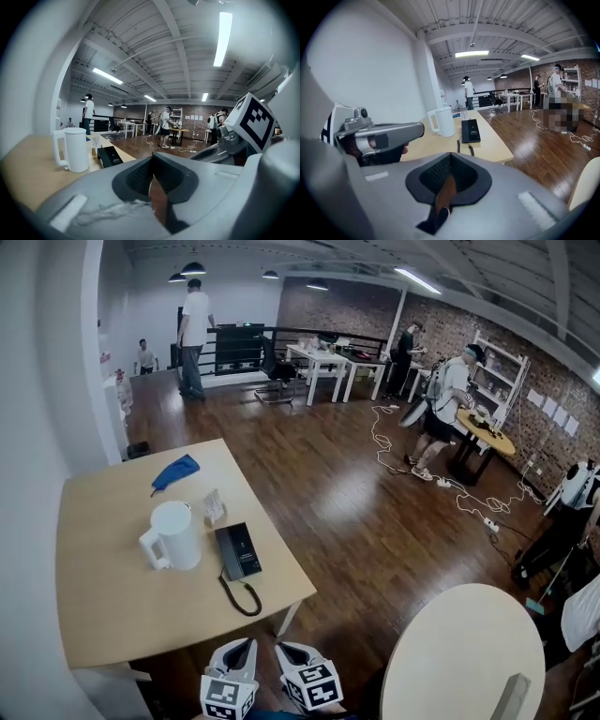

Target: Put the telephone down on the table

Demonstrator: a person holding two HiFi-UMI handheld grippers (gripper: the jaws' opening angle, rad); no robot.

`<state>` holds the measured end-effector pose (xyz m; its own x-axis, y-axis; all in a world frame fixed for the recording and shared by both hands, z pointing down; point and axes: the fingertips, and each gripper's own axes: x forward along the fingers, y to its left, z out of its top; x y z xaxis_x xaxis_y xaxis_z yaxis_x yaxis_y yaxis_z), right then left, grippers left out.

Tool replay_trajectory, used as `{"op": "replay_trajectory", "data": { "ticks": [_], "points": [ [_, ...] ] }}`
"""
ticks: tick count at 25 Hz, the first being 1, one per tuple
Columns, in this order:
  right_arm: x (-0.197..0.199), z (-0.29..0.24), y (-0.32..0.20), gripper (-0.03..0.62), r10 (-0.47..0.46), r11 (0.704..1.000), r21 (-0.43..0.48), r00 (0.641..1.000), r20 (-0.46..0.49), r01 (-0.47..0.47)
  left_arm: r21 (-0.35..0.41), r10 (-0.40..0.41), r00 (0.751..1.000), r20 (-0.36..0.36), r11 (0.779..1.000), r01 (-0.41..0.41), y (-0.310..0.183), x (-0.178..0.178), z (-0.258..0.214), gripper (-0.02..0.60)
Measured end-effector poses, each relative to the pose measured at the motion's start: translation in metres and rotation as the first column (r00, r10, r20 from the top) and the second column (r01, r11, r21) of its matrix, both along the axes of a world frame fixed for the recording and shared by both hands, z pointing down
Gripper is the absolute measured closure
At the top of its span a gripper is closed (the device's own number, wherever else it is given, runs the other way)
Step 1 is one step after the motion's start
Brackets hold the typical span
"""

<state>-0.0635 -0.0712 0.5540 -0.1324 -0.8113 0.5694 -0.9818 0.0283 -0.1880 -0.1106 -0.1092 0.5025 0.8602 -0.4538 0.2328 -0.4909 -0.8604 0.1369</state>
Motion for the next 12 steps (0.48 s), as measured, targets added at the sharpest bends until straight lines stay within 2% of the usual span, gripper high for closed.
{"op": "replay_trajectory", "data": {
  "ticks": [7,12],
  "points": [
    [0.001,0.003,0.040,0.600,-0.030,0.999,0.033,0.999,0.016,0.029,-0.016,-0.092,0.992,0.081,0.996,0.093,0.051,-0.023,0.008,0.568],
    [-0.013,-0.005,0.055,0.600,-0.042,0.998,0.046,0.999,0.015,0.041,-0.003,-0.126,0.987,0.100,0.992,0.127,0.064,-0.041,0.004,0.568]
  ]
}}
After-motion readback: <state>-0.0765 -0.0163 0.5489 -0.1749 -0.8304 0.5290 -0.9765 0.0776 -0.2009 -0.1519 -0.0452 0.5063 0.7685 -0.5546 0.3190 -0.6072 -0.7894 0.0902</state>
